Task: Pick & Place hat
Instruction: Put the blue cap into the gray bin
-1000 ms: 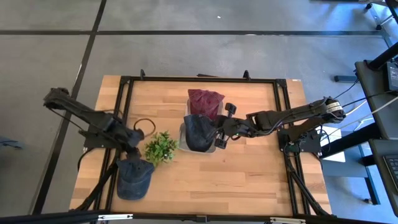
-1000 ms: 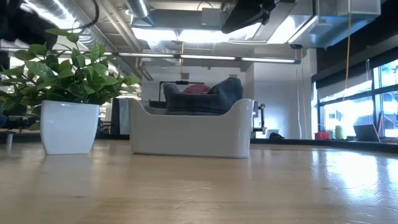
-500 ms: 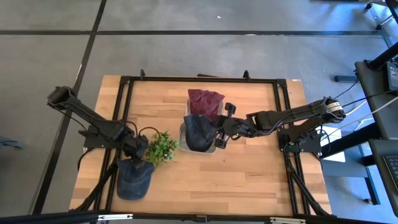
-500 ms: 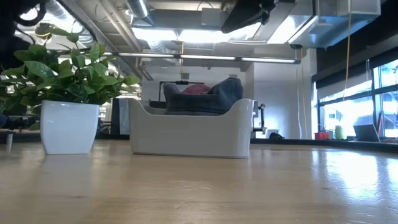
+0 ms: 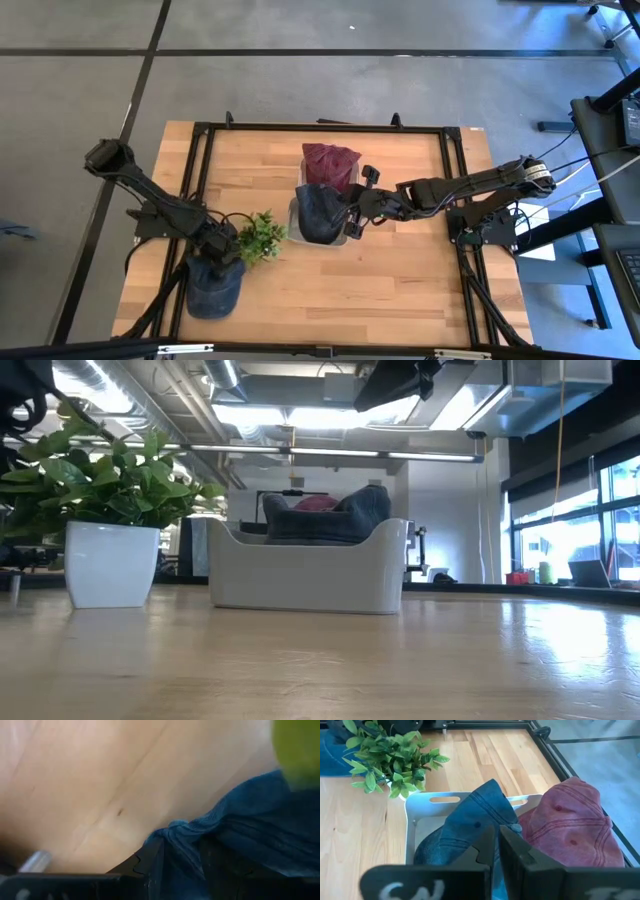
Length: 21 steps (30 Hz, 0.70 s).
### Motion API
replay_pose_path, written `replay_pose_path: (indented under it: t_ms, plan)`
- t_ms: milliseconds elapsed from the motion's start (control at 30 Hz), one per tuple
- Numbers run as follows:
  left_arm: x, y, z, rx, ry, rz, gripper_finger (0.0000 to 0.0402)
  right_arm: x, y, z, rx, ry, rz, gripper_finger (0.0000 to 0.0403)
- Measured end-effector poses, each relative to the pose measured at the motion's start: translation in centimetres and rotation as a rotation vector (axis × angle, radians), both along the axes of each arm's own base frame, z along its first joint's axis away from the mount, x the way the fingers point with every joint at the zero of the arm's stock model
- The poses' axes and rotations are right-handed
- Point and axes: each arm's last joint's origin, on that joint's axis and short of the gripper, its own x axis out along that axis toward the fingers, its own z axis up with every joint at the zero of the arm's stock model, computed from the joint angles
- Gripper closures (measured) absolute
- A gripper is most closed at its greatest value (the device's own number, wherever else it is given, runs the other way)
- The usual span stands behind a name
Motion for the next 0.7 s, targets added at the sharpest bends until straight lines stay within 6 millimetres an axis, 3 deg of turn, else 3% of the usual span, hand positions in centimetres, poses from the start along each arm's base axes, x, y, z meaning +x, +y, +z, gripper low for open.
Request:
replay_pose_path:
  t_ms: [367,567,700]
  plan:
    - [0.21,0.04,-0.11,0.033,-0.024,0.062,0.0282,0.12,0.02,0.15,0.005,-0.021,-0.001,0.0377]
    - [0.15,0.15,-0.13,0.048,-0.001,0.218,0.0282,0.15,0.03,0.16,0.005,-0.023,-0.001,0.0377]
    - [0.05,0.05,-0.15,0.056,-0.007,0.179,0.0284,0.14,0.02,0.16,0.004,-0.022,0.0,0.0377]
